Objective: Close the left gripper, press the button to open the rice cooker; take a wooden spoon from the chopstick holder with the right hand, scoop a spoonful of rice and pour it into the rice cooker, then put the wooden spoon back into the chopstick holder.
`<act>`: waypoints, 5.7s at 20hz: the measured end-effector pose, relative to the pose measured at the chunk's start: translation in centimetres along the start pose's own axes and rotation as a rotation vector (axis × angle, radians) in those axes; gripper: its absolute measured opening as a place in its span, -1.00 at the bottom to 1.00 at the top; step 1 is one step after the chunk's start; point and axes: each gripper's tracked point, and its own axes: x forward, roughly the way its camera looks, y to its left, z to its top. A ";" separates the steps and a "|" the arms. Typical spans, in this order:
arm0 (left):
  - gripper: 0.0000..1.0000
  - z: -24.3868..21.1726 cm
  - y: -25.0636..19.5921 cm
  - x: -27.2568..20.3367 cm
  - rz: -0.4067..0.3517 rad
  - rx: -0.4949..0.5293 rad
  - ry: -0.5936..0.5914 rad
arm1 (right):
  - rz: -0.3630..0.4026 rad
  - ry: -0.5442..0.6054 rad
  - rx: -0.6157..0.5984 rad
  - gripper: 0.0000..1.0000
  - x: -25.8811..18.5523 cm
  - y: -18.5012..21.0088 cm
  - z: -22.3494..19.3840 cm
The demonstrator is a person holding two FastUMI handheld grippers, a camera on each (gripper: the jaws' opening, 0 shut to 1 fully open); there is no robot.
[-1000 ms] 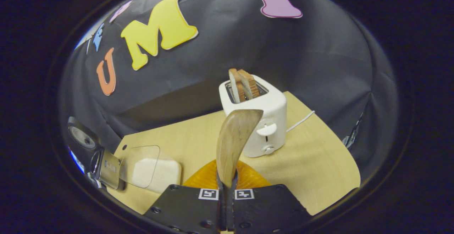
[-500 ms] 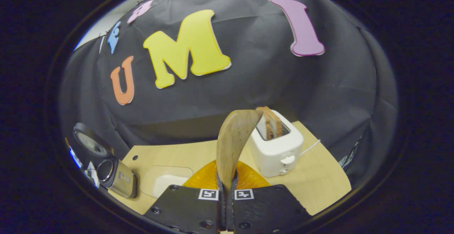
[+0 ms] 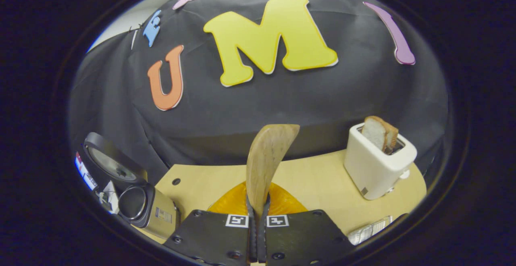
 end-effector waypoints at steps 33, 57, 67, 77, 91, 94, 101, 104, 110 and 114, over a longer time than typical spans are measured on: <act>0.99 -2.7 6.0 -1.4 0.008 0.021 0.099 | 0.052 0.093 0.422 -0.96 5.9 4.9 -9.9; 0.98 -1.7 -1.5 -2.6 -0.065 0.056 0.074 | 0.285 0.003 0.795 -0.97 -0.5 3.1 -2.3; 0.99 -0.2 3.6 -5.2 0.054 -0.021 -0.011 | 0.521 0.108 0.707 -0.97 -4.2 21.2 0.4; 0.99 -1.5 11.8 -7.0 0.171 -0.149 -0.036 | 0.437 0.083 0.400 -0.97 -3.3 30.8 -1.8; 0.97 -5.7 16.5 -7.1 0.226 -0.265 -0.011 | 0.374 -0.055 -0.016 -0.98 -3.5 34.9 -3.6; 0.97 -5.8 16.7 -6.9 0.228 -0.271 -0.017 | 0.379 -0.108 -0.132 -0.97 -4.3 35.6 -3.2; 0.97 -5.9 17.5 -6.9 0.261 -0.283 -0.039 | 0.414 -0.194 -0.357 -0.97 -6.1 37.2 -2.5; 0.96 -5.9 18.1 -7.1 0.285 -0.278 -0.055 | 0.436 -0.243 -0.451 -0.97 -7.0 38.0 -2.2; 0.97 -6.1 18.5 -7.7 0.303 -0.297 -0.064 | 0.433 -0.291 -0.596 -0.98 -6.4 38.8 -2.6; 0.96 -6.3 18.8 -8.0 0.313 -0.303 -0.066 | 0.435 -0.367 -0.713 -0.97 -7.5 39.6 -2.8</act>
